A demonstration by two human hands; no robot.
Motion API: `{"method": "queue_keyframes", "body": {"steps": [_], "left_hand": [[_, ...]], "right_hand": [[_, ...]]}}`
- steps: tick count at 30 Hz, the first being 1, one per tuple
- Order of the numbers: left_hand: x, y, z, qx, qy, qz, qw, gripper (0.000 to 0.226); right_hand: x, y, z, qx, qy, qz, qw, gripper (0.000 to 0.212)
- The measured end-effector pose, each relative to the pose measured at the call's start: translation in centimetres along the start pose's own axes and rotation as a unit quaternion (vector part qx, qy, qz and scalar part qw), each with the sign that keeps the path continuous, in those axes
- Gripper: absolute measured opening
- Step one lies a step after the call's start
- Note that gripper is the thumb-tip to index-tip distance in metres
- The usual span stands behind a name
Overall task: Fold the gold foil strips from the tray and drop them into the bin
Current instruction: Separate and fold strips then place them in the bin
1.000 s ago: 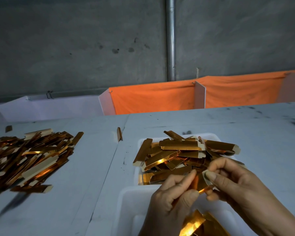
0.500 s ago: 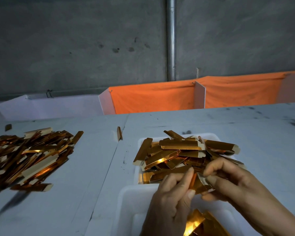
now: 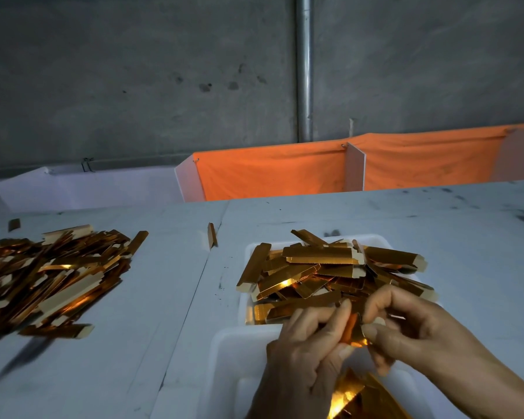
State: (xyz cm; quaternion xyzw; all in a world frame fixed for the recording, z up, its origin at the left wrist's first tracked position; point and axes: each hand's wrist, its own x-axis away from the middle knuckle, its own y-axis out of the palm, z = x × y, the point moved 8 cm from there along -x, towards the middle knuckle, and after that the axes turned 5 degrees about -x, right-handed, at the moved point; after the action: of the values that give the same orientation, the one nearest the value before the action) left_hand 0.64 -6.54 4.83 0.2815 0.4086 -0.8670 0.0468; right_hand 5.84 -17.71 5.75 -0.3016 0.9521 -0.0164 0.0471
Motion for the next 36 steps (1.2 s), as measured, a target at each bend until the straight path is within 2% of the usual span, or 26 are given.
{"method": "queue_keyframes", "body": {"steps": [3,5,6,8,10,14,20,25,29,32,34,36], "left_hand": [[-0.2,0.5,0.4,-0.052,0.034,-0.014,0.998,0.048],[-0.3,0.7,0.2,-0.067,0.032,-0.019,0.997,0.050],[-0.2,0.8,0.0,-0.062,0.021,-0.026,0.998,0.049],[-0.1,0.8,-0.3,-0.058,0.017,-0.022,0.998,0.047],[0.0,0.6,-0.5,-0.061,0.020,-0.013,0.998,0.045],[0.1,0.4,-0.5,-0.059,0.026,-0.002,0.998,0.042],[0.0,0.6,-0.3,-0.065,0.036,-0.005,0.997,0.044],[-0.1,1.0,-0.5,-0.065,0.025,-0.040,0.997,0.043],[0.0,1.1,-1.3,-0.040,-0.018,-0.055,0.998,0.045],[0.3,0.7,-2.3,0.013,-0.095,-0.044,0.994,0.031],[0.4,0.8,-2.4,0.024,-0.101,-0.047,0.994,0.023],[0.3,0.7,-2.1,0.014,-0.088,-0.048,0.995,0.017]], "right_hand": [[-0.3,-0.4,1.4,0.079,0.014,0.020,0.997,0.020],[-0.3,-0.4,1.4,0.077,0.022,0.026,0.996,0.010],[-0.2,-0.2,1.2,0.043,0.030,0.020,0.998,0.005],[0.0,0.1,1.2,-0.055,0.057,0.001,0.997,0.021],[0.0,0.2,1.5,-0.134,0.081,0.005,0.988,0.023],[-0.1,0.4,2.5,-0.187,0.117,-0.005,0.975,0.025],[0.0,0.5,2.8,-0.182,0.132,-0.013,0.974,0.025],[-0.2,0.3,3.2,-0.109,0.129,-0.001,0.986,0.034],[-0.3,0.0,3.4,-0.108,0.119,0.014,0.987,0.020],[-0.3,-0.1,3.4,-0.118,0.117,0.022,0.986,0.020],[-0.4,-0.1,3.4,-0.123,0.117,0.021,0.985,0.024],[-0.4,-0.1,3.4,-0.110,0.110,0.019,0.988,0.015]]}}
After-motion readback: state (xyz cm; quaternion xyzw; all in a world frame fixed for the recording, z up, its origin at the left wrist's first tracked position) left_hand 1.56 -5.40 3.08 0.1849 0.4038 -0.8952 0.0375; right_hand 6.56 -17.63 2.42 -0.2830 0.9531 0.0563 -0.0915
